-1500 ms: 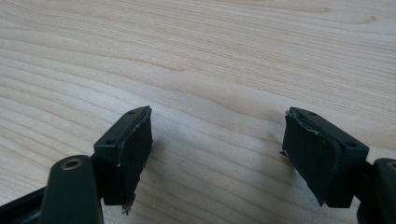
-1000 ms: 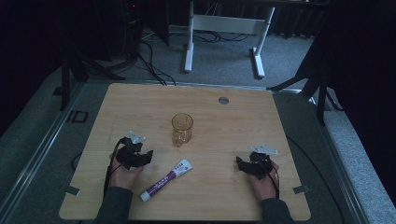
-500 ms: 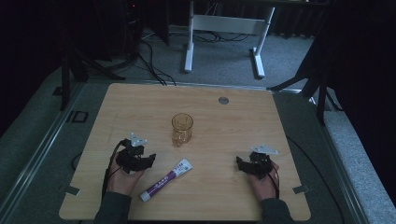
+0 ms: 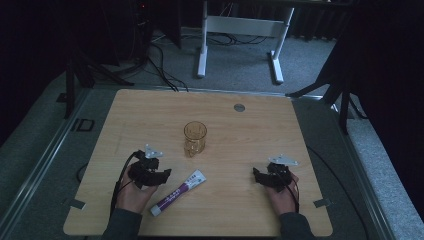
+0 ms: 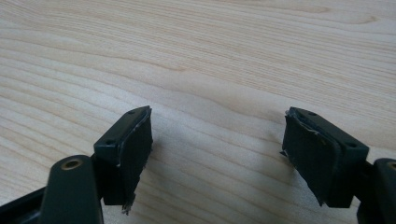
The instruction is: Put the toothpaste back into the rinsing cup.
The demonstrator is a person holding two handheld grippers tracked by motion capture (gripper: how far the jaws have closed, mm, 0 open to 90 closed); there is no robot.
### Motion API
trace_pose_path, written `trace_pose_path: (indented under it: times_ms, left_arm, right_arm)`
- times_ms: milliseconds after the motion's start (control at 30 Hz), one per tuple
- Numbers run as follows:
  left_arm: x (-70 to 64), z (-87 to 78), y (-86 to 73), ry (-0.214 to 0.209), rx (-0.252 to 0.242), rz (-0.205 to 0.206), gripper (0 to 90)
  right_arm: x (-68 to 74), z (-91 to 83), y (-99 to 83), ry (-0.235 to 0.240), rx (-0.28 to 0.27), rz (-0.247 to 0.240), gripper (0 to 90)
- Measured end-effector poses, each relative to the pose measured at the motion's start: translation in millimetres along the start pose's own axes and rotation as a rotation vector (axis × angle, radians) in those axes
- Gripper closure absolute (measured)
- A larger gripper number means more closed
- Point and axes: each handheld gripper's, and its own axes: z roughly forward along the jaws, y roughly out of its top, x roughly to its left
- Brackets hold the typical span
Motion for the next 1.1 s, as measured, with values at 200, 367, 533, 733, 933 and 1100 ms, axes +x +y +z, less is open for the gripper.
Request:
trace_pose_path:
  times_ms: [200, 367, 533, 733, 933, 1100]
  left_arm:
    - [-3.7, 2.1, 1.3, -0.004, 0.028, 0.021, 46.6]
    - [-7.6, 2.6, 3.9, -0.016, 0.038, 0.047, 48.8]
    - [-12.5, 1.8, 9.8, -0.023, 0.048, 0.07, 50.0]
    - [-17.6, 1.6, 12.5, -0.038, 0.061, 0.088, 53.0]
    - [-25.5, 4.1, 14.8, -0.049, 0.113, 0.116, 53.9]
    - [-26.9, 6.8, 14.6, -0.053, 0.148, 0.121, 53.9]
  right_arm:
    - [0.0, 0.0, 0.0, 0.0, 0.0, 0.0, 24.2]
    - [0.0, 0.0, 0.0, 0.0, 0.0, 0.001, 24.2]
    - [0.1, 0.0, 0.0, 0.0, 0.0, 0.001, 24.1]
    - [0.0, 0.0, 0.0, 0.0, 0.0, 0.001, 24.1]
    - [0.0, 0.0, 0.0, 0.0, 0.0, 0.001, 24.2]
    - [0.1, 0.0, 0.0, 0.0, 0.0, 0.001, 24.1]
